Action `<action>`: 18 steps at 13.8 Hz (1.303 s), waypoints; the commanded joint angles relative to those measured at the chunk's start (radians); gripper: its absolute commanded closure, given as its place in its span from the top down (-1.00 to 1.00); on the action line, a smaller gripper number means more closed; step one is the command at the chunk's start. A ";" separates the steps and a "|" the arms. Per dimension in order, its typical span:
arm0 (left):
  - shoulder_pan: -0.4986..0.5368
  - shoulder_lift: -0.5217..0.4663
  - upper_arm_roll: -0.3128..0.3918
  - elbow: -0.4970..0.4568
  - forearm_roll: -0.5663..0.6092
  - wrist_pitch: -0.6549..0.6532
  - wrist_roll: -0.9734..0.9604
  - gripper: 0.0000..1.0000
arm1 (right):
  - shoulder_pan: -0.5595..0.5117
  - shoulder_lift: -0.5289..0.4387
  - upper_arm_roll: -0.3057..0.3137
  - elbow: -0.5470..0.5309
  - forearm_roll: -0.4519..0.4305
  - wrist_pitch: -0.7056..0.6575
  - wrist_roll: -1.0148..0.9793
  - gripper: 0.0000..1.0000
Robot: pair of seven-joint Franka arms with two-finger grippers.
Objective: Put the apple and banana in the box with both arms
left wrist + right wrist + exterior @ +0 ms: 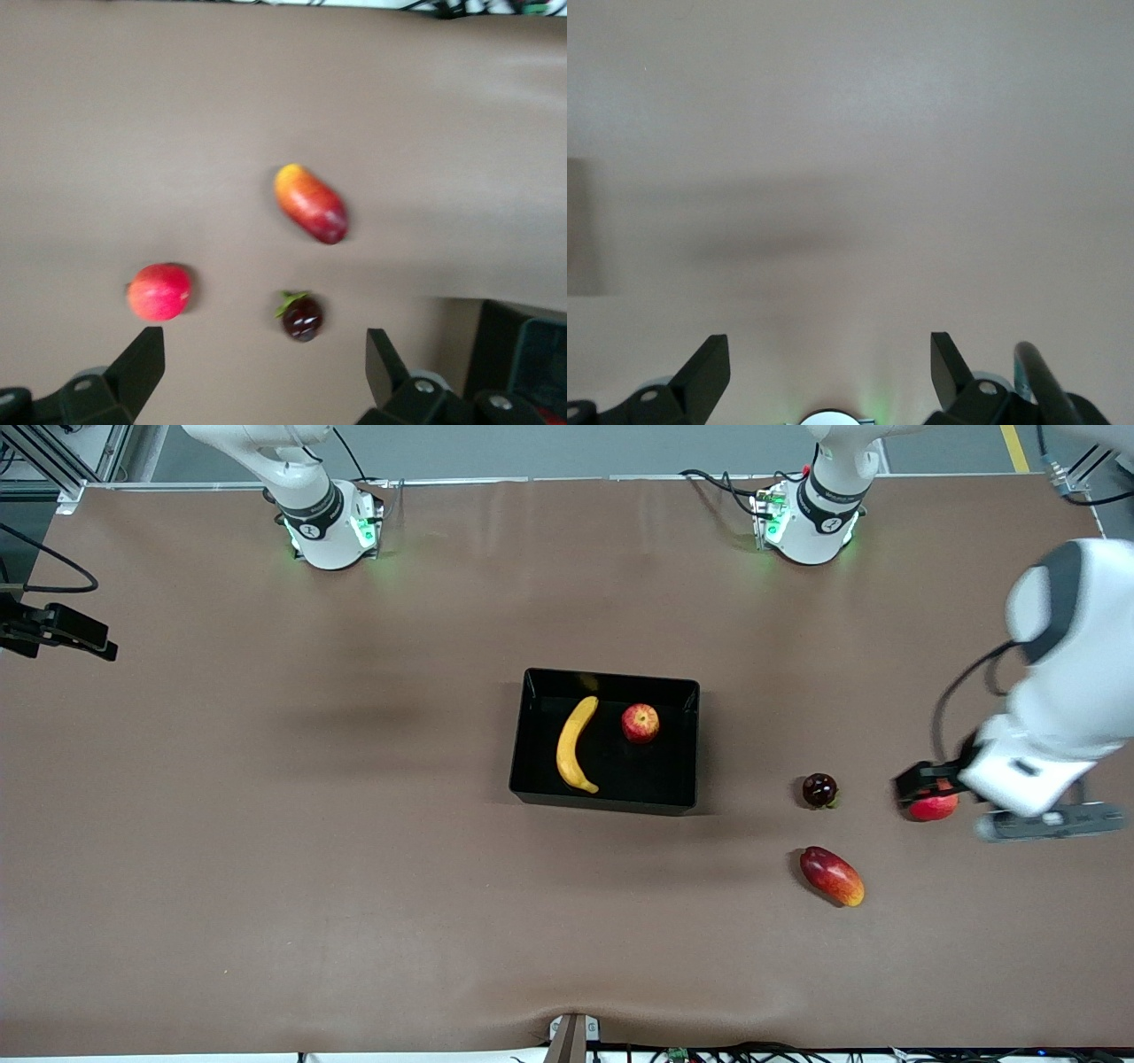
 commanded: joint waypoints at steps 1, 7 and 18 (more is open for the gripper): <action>0.026 -0.065 -0.006 -0.035 -0.018 -0.081 0.010 1.00 | -0.017 0.012 0.015 0.024 -0.008 -0.011 0.007 1.00; 0.072 -0.175 -0.005 -0.035 -0.047 -0.210 0.020 1.00 | -0.016 0.012 0.015 0.024 -0.008 -0.011 0.007 1.00; -0.124 -0.453 0.196 -0.249 -0.148 -0.276 0.031 1.00 | -0.019 0.012 0.015 0.024 -0.008 -0.011 0.007 1.00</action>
